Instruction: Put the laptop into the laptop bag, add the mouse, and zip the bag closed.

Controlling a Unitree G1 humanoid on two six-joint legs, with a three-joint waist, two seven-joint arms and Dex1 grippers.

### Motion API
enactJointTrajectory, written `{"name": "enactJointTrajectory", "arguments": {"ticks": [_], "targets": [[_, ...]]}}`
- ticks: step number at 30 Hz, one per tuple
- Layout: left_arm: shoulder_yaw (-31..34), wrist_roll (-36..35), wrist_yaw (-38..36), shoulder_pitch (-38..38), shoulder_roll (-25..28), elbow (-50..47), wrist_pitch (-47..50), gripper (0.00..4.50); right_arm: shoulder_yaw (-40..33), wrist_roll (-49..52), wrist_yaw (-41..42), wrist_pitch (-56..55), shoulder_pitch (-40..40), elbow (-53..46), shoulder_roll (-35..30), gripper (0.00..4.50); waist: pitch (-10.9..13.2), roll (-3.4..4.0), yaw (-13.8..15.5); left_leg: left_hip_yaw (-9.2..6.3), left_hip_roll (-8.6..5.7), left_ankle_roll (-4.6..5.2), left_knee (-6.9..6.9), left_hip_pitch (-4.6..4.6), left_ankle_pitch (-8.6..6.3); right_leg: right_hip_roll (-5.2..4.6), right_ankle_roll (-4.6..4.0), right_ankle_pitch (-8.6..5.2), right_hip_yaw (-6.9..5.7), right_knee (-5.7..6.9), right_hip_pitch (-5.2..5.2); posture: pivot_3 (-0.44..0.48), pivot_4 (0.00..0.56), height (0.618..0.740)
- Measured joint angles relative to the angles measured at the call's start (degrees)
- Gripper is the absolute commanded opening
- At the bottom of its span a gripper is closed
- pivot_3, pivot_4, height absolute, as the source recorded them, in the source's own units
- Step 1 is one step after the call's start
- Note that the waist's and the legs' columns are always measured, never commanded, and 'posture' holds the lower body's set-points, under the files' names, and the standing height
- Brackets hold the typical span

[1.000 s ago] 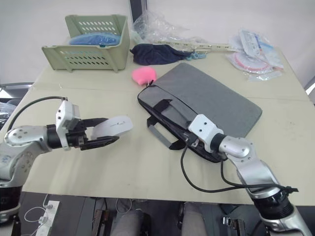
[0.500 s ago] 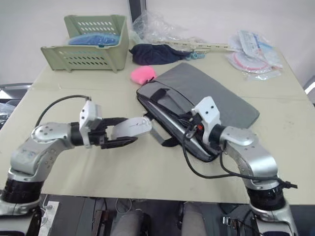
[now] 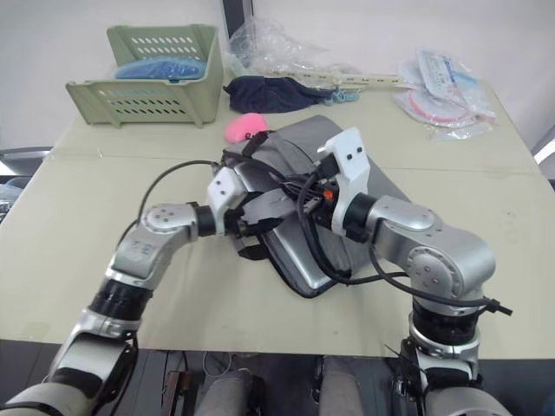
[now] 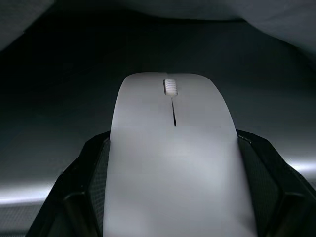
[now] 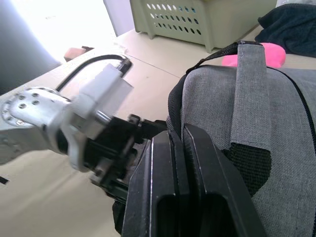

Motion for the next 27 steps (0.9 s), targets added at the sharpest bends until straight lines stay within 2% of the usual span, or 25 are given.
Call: {"name": "enactJointTrajectory", "arguments": {"ticks": [6, 9, 21, 23, 24, 25, 27], "targets": [[-0.44, 3.91, 4.10, -3.46, -7.49, 9.31, -6.71, 2.82, -1.30, 1.73, -3.46, 0.62, 0.03, -0.92, 1.85, 0.05, 0.00, 0.00, -0.07, 0.00, 0.01, 0.00, -0.01, 0.00, 0.00, 0.00, 0.00, 0.00, -0.01, 0.00, 0.00, 0.000, 0.150, 0.740], [-0.52, 4.32, 4.56, -3.45, -9.37, 11.26, -7.65, 2.82, -2.15, 2.78, -4.48, 0.72, 0.02, -1.11, 1.96, 0.05, 0.00, 0.00, -0.08, 0.00, 0.01, 0.01, -0.01, 0.00, 0.00, 0.00, 0.00, 0.00, -0.01, -0.01, -0.01, 0.000, 0.150, 0.740], [0.17, 5.37, 4.63, -4.87, -9.71, 13.02, -5.96, 2.82, -2.76, 5.46, -6.85, 0.84, -0.24, -1.12, 1.43, 0.05, 0.00, 0.00, -0.06, 0.00, 0.01, 0.02, -0.01, 0.00, 0.01, -0.03, 0.00, 0.00, 0.01, 0.00, -0.01, 0.000, 0.150, 0.740], [0.36, 5.47, 4.93, -5.12, -10.35, 13.41, -5.85, 3.85, -2.75, 5.63, -6.89, 0.83, -0.24, -1.12, 1.23, 0.00, 0.00, 0.00, -0.06, 0.00, 0.01, 0.02, -0.01, 0.00, 0.01, -0.02, 0.00, 0.00, 0.00, 0.00, -0.01, 0.000, 0.150, 0.740], [0.36, 5.58, 4.95, -5.11, -10.65, 13.60, -5.81, 4.18, -2.75, 5.69, -6.90, 0.83, -0.24, -1.12, 1.16, 0.00, 0.00, 0.00, -0.06, 0.00, 0.01, 0.02, -0.01, 0.00, 0.01, -0.03, 0.00, 0.00, 0.00, -0.01, -0.01, 0.000, 0.150, 0.740], [0.35, 5.60, 4.92, -5.01, -10.84, 13.70, -5.73, 4.44, -2.71, 5.77, -6.90, 0.82, -0.25, -1.12, 1.15, 0.00, 0.00, 0.00, -0.06, 0.00, 0.01, 0.02, -0.01, -0.01, 0.01, -0.02, 0.00, 0.00, 0.00, -0.02, -0.01, 0.000, 0.150, 0.740], [0.44, 5.58, 4.85, -4.92, -10.86, 13.62, -5.73, 4.44, -2.68, 5.85, -6.90, 0.81, -0.25, -1.11, 1.09, 0.00, 0.00, 0.00, -0.06, -0.01, 0.01, 0.02, -0.01, -0.01, 0.01, -0.02, 0.00, 0.00, -0.01, -0.01, -0.01, 0.000, 0.150, 0.740]]}}
